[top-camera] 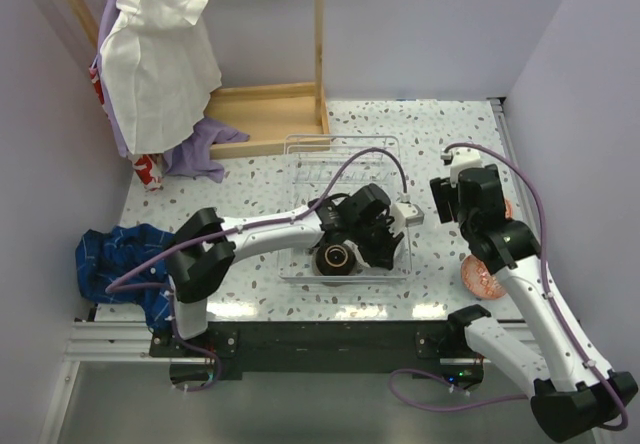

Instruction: Load the bowls into the dish rack

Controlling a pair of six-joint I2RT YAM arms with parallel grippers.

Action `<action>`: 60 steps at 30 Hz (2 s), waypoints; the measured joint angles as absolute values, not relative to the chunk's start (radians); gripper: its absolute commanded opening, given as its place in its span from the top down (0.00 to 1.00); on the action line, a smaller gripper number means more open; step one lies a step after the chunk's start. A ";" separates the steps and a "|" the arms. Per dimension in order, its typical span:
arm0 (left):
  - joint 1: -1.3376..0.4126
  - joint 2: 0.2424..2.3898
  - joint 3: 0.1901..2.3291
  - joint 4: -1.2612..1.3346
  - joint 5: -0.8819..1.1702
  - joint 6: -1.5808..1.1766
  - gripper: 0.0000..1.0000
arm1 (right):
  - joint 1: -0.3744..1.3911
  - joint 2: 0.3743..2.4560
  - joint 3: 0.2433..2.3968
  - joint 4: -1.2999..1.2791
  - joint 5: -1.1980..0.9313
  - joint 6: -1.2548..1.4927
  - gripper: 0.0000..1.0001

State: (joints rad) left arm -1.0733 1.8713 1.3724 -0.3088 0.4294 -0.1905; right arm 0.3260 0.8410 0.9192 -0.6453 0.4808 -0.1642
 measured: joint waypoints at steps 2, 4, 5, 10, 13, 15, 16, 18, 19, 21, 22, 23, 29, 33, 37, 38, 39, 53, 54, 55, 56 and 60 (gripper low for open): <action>-1.058 1.842 1.353 -0.307 0.434 -0.189 1.00 | 0.326 0.842 0.918 -0.649 0.480 -0.164 0.20; -1.039 1.805 1.312 -0.286 0.461 -0.192 1.00 | 0.326 0.844 0.916 -0.654 0.480 -0.164 0.20; -1.032 1.788 1.291 -0.272 0.474 -0.192 1.00 | 0.326 0.847 0.916 -0.656 0.479 -0.164 0.20; -0.980 1.700 1.168 -0.170 0.572 -0.223 1.00 | 0.326 0.882 0.916 -0.660 0.464 -0.165 0.21; -0.938 1.671 1.082 -0.038 0.663 -0.285 1.00 | 0.326 0.917 0.916 -0.659 0.445 -0.165 0.21; -0.902 1.662 1.017 0.087 0.731 -0.357 1.00 | 0.326 0.939 0.916 -0.659 0.429 -0.165 0.21; -0.883 1.659 0.983 0.156 0.762 -0.403 1.00 | 0.326 0.957 0.917 -0.658 0.422 -0.165 0.22; -0.849 1.655 0.902 0.322 0.814 -0.500 1.00 | 0.326 0.976 0.917 -0.658 0.413 -0.165 0.22; -0.833 1.655 0.851 0.421 0.837 -0.566 1.00 | 0.326 0.985 0.917 -0.656 0.406 -0.166 0.22; -0.809 1.655 0.753 0.618 0.864 -0.682 1.00 | 0.326 1.008 0.917 -0.652 0.397 -0.170 0.22; -0.797 1.655 0.705 0.707 0.877 -0.746 1.00 | 0.326 1.020 0.917 -0.648 0.392 -0.173 0.23; -0.791 1.655 0.670 0.775 0.888 -0.796 1.00 | 0.326 1.031 0.917 -0.643 0.388 -0.176 0.23; -0.771 1.655 0.587 0.986 0.939 -0.982 1.00 | 0.324 1.108 0.952 -0.625 0.295 -0.208 0.37; -0.746 1.655 0.587 1.027 0.949 -1.024 0.99 | 0.320 1.138 1.014 -0.627 0.080 -0.265 0.58; -0.708 1.655 0.585 1.007 0.951 -1.043 0.92 | 0.335 1.135 1.026 -0.639 -0.142 -0.336 0.82; -0.703 1.655 0.585 1.006 0.950 -1.047 0.92 | 0.342 1.137 1.026 -0.652 -0.188 -0.358 0.89; -0.700 1.655 0.585 1.002 0.950 -1.050 0.90 | 0.348 1.139 1.026 -0.666 -0.231 -0.373 0.91; -0.688 1.682 0.584 0.913 0.928 -1.054 0.80 | 0.532 1.229 0.961 -0.788 -0.471 -0.582 0.98; -0.687 1.684 0.584 0.912 0.927 -1.054 0.75 | 0.538 1.234 0.955 -0.789 -0.474 -0.585 0.98; -0.687 1.685 0.584 0.912 0.927 -1.053 0.72 | 0.545 1.240 0.945 -0.788 -0.480 -0.588 0.98; -0.687 1.686 0.584 0.910 0.927 -1.053 0.69 | 0.552 1.246 0.939 -0.789 -0.484 -0.589 0.98; -0.686 1.687 0.587 0.888 0.925 -1.042 0.58 | 0.572 1.265 0.933 -0.776 -0.488 -0.587 0.98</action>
State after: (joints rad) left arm -0.6861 1.6871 0.5873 0.8879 0.9253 -1.0424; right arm 0.5724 1.2648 0.9329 -0.7757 -0.4885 -0.5865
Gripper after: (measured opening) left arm 0.366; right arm 0.029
